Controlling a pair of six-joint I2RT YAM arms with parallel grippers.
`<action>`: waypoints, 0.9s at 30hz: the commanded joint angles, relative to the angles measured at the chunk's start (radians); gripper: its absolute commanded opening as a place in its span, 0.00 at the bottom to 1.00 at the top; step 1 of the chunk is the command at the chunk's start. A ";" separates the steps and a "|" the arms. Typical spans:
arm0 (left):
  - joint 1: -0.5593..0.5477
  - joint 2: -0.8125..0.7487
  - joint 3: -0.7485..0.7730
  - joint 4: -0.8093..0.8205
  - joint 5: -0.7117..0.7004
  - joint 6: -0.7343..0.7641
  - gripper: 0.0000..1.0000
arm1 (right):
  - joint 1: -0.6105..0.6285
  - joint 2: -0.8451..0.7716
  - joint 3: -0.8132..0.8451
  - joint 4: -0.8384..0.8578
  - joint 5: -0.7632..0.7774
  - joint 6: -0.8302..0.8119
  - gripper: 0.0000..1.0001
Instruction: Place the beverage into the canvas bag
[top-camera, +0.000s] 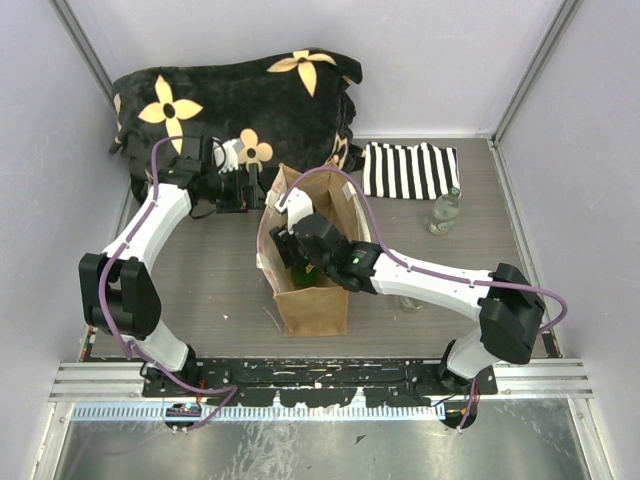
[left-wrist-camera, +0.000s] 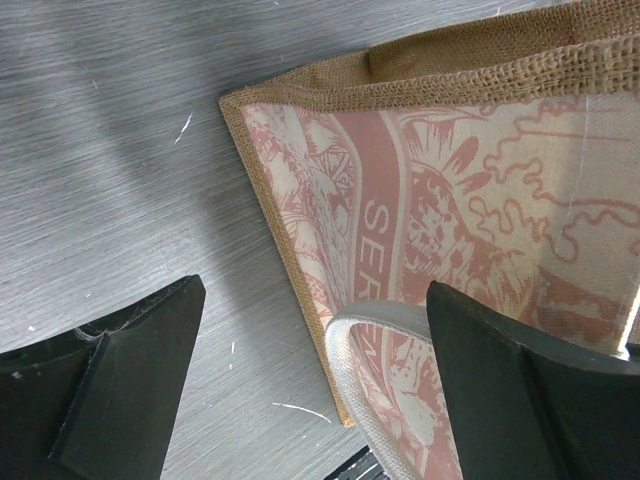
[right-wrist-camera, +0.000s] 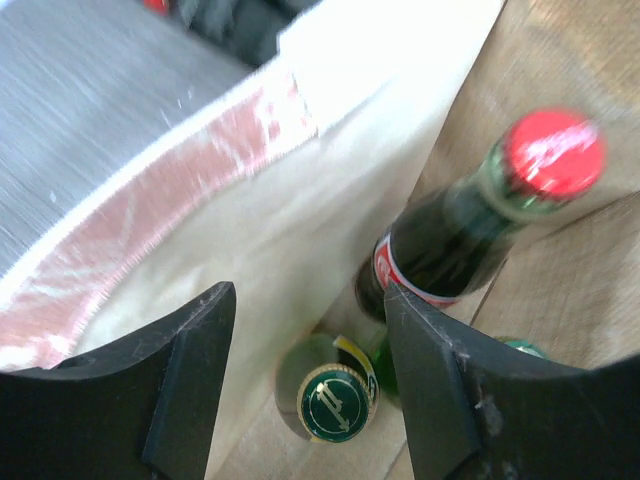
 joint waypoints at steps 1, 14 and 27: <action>-0.005 -0.030 -0.014 0.027 0.022 0.007 1.00 | 0.001 -0.066 0.095 0.097 0.048 -0.020 0.67; -0.005 -0.134 0.136 -0.045 -0.008 0.246 0.99 | -0.119 -0.137 0.306 -0.256 0.286 0.129 0.71; -0.264 -0.279 0.255 -0.193 0.061 0.622 0.98 | -0.351 -0.344 0.183 -0.892 0.212 0.484 0.71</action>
